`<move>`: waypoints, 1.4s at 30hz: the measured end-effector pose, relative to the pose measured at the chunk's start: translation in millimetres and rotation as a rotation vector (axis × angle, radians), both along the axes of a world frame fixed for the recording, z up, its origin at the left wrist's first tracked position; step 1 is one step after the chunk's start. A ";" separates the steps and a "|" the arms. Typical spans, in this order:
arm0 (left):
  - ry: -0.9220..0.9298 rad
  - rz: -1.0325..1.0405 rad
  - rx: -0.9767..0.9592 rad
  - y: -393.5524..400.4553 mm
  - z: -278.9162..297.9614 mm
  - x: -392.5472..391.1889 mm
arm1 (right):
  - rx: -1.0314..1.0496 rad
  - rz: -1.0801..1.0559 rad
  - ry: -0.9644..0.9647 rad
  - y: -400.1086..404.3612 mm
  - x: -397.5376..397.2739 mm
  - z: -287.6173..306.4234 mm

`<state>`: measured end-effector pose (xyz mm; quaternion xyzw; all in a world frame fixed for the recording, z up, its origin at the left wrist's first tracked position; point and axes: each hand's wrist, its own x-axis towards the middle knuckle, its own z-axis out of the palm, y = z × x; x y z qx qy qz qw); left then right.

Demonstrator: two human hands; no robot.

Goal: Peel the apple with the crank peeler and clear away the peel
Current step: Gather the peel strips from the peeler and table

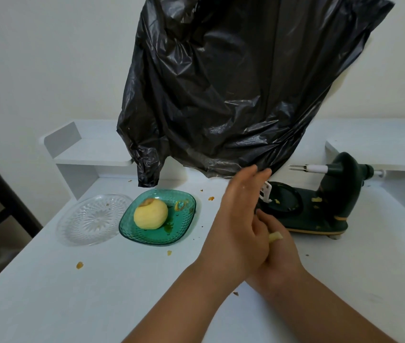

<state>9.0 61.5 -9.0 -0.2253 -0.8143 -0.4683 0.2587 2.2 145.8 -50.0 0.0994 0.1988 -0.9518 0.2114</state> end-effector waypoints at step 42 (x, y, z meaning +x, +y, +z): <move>-0.625 0.536 -0.992 -97.0 18.4 -83.0 | -0.064 -0.080 -0.142 1.5 -2.4 6.5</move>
